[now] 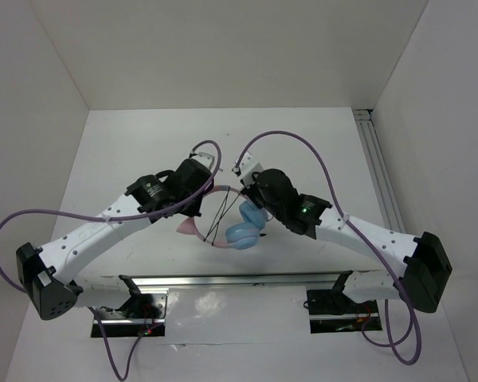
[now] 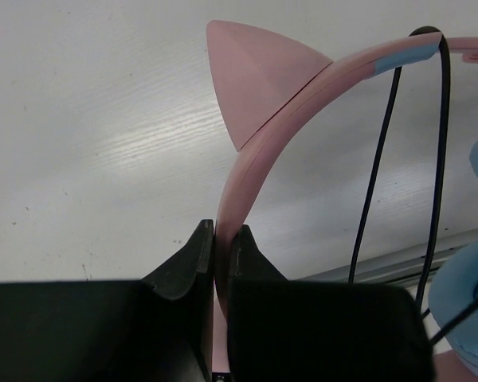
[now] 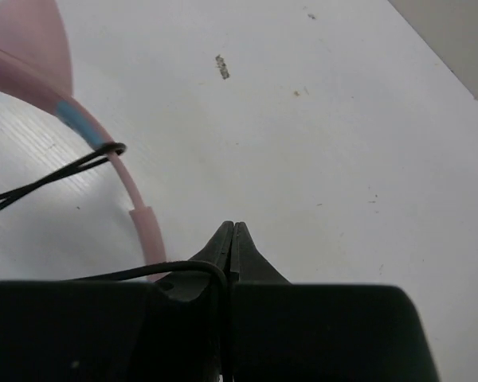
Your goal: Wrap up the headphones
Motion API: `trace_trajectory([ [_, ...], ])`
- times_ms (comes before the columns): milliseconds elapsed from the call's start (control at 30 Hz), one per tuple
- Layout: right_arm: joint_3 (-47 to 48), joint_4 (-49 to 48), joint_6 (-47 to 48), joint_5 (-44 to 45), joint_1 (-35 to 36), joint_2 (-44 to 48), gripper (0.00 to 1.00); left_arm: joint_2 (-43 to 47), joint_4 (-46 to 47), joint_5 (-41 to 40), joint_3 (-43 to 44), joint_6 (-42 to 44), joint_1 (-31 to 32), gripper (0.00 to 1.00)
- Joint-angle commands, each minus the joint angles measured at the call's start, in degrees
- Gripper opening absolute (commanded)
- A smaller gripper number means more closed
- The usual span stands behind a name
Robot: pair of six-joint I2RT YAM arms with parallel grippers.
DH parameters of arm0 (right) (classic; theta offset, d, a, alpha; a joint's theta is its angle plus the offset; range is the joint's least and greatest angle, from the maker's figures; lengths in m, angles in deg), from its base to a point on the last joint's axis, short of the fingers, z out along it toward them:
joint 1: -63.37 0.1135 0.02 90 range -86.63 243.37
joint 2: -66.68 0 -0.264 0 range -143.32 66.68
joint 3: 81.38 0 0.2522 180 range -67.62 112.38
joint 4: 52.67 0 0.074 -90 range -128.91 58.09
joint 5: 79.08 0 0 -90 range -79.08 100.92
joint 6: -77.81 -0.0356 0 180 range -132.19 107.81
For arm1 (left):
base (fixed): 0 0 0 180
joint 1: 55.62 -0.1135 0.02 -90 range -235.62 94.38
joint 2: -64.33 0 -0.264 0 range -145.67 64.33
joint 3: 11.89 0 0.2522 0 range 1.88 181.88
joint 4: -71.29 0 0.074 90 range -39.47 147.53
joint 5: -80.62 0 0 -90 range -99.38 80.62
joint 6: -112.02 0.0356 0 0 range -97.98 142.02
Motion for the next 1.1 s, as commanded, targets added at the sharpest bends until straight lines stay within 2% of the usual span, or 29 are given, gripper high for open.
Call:
trace_trajectory([
  [0, -0.34, -10.74, 0.63, 10.08, -2.73, 1.07, 0.0, 2.19, -5.82, 2.72, -0.4, 1.87, 2.09, 0.0],
  [133, -0.87, -12.77, 0.11, 9.76, -6.85, 0.54, 0.04, 2.19, -6.52, 3.33, -0.4, 1.87, 3.77, 0.0],
  [233, -0.87, -12.77, -1.38, 1.32, -11.6, 0.53, 0.08, 3.06, -6.52, 5.26, 0.74, 2.39, 3.77, 0.0],
  [267, -0.87, -12.25, -1.39, -4.35, -13.35, -0.08, 0.08, 3.85, -6.52, 5.79, 0.74, 2.39, 3.77, 0.0],
  [333, -0.87, -11.02, -2.01, -9.31, -13.89, -0.61, 0.1, 4.56, -8.01, 3.87, 2.4, 2.39, 3.77, 0.0],
  [400, -0.87, -10.49, -2.53, -19.14, -14.68, -1.31, 0.08, 5.17, -9.59, 2.11, 4.25, 1.69, 3.77, 0.0],
  [433, -1.48, -12.06, -3.49, -23.96, -14.16, -1.92, 0.04, 5.18, -10.73, 0.88, 5.04, 1.08, 3.77, 0.0],
  [500, -3.14, -14.78, -4.81, -27.14, -12.93, -2.63, 0.03, 5.79, -11.52, 0.34, 5.83, 0.55, 3.77, 0.0],
  [600, -7.54, -21.98, -6.49, -27.17, -10.65, -5.0, 0.01, 6.4, -12.32, -0.36, 7.15, -0.07, 3.77, 0.0],
  [667, -10.44, -27.76, -8.58, -27.88, -10.64, -7.11, 0.01, 7.02, -12.85, 0.16, 8.03, -0.59, 3.77, 0.0],
  [900, -12.29, -36.22, -13.06, -39.03, -13.45, -15.19, 0.01, 8.61, -15.57, -1.68, 13.39, -1.38, 3.77, 0.0],
  [1000, -12.91, -40.35, -16.48, -46.31, -13.98, -18.27, 0.01, 9.31, -15.58, -2.38, 14.63, -2.0, 3.77, 0.0],
  [1067, -11.43, -42.12, -19.13, -54.74, -14.51, -21.59, 0.02, 10.53, -14.18, -2.38, 14.63, -2.53, 3.77, 0.0],
])
